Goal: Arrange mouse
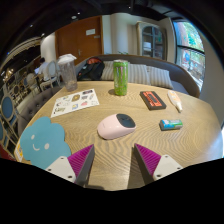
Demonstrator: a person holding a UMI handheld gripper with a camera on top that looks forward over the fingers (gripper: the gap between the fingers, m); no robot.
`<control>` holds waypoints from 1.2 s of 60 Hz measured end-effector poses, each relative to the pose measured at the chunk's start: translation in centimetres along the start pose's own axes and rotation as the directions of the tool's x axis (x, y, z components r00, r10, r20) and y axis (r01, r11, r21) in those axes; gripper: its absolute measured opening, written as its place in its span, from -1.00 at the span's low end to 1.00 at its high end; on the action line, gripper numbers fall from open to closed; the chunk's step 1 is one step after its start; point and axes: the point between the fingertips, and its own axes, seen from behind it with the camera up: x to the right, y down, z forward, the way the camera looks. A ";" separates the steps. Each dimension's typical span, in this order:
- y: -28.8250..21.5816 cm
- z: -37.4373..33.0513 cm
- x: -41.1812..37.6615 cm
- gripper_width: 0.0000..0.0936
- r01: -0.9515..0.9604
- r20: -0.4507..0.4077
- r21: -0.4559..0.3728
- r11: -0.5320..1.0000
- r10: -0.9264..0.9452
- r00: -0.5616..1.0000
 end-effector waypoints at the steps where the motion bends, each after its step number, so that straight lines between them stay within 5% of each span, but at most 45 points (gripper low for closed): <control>1: -0.3 0.4 -0.1 0.76 0.010 0.001 0.005 1.000 -0.010 1.000; 23: -6.4 7.2 -1.0 0.70 0.014 -0.030 0.062 0.998 -0.012 0.999; 30: -6.8 7.8 -1.1 0.28 -0.007 -0.051 0.076 0.997 0.011 0.999; 36: -6.8 7.9 -1.2 0.18 -0.023 -0.064 0.085 0.996 0.028 0.998; 48: -7.0 7.0 -1.9 -0.10 -0.123 -0.101 -0.049 0.991 0.118 0.988; 62: -11.2 -0.6 -13.2 -0.14 -0.105 -0.078 0.097 0.990 0.113 0.991; 72: -5.9 -0.7 -22.0 -0.14 -0.068 -0.063 0.051 0.996 0.071 0.996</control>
